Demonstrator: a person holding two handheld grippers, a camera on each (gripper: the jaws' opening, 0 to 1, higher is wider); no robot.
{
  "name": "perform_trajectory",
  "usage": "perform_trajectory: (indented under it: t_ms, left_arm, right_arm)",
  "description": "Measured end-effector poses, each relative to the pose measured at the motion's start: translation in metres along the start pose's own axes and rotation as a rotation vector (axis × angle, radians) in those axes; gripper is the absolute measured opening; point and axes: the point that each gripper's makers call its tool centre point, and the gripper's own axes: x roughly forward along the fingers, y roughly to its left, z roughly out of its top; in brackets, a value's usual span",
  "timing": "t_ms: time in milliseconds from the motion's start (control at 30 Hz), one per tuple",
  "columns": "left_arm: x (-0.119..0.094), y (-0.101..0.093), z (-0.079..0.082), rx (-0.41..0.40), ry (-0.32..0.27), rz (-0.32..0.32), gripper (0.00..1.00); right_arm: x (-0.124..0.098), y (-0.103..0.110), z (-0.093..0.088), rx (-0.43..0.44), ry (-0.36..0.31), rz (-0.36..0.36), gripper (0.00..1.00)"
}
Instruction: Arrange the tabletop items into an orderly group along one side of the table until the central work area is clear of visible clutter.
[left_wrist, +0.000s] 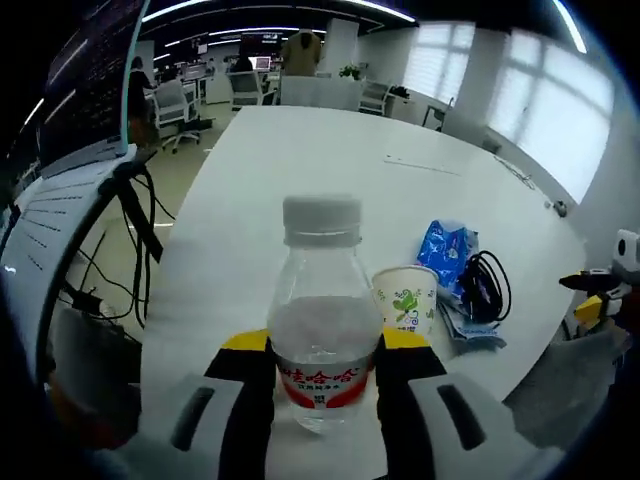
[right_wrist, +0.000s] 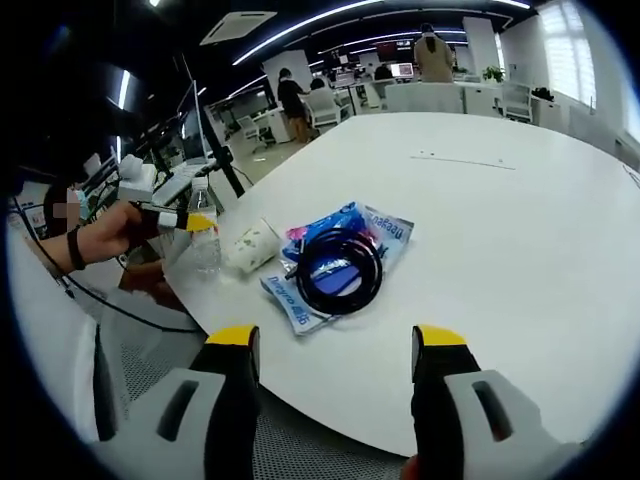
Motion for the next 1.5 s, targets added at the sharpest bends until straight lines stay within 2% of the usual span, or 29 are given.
perform_trajectory:
  t_ms: [133, 333, 467, 567, 867, 1067, 1233, 1400, 1500]
  left_arm:
    - [-0.004, -0.002, -0.004, 0.016, -0.005, 0.006, 0.38]
    - [-0.010, -0.007, -0.017, 0.125, 0.018, 0.027, 0.38]
    - [-0.013, -0.010, -0.025, 0.091, -0.001, 0.005, 0.38]
    - [-0.016, -0.012, -0.026, 0.114, -0.005, -0.003, 0.38]
    - [-0.016, -0.013, -0.028, 0.113, -0.018, -0.005, 0.39]
    - [-0.013, -0.017, -0.030, 0.080, -0.028, -0.027, 0.39]
    - [-0.010, -0.016, -0.031, 0.058, -0.017, -0.051, 0.42]
    - [-0.009, -0.014, -0.030, 0.055, -0.017, -0.079, 0.47]
    - [-0.009, -0.016, -0.029, 0.093, -0.008, -0.088, 0.47]
  right_arm:
    - [0.002, 0.001, 0.001, 0.001, 0.004, 0.006, 0.60]
    - [0.006, 0.005, 0.002, -0.013, 0.015, 0.023, 0.60]
    - [0.006, 0.005, 0.005, -0.014, 0.012, 0.026, 0.60]
    - [0.006, 0.005, 0.006, -0.019, 0.012, 0.029, 0.60]
    - [0.002, 0.005, 0.004, -0.023, 0.010, 0.027, 0.60]
    - [0.001, 0.006, -0.004, -0.022, 0.030, 0.027, 0.60]
    - [0.001, 0.007, -0.003, -0.016, 0.027, 0.027, 0.60]
    - [0.001, 0.005, -0.001, -0.027, 0.029, 0.025, 0.60]
    - [-0.002, 0.001, -0.001, -0.022, 0.025, 0.017, 0.60]
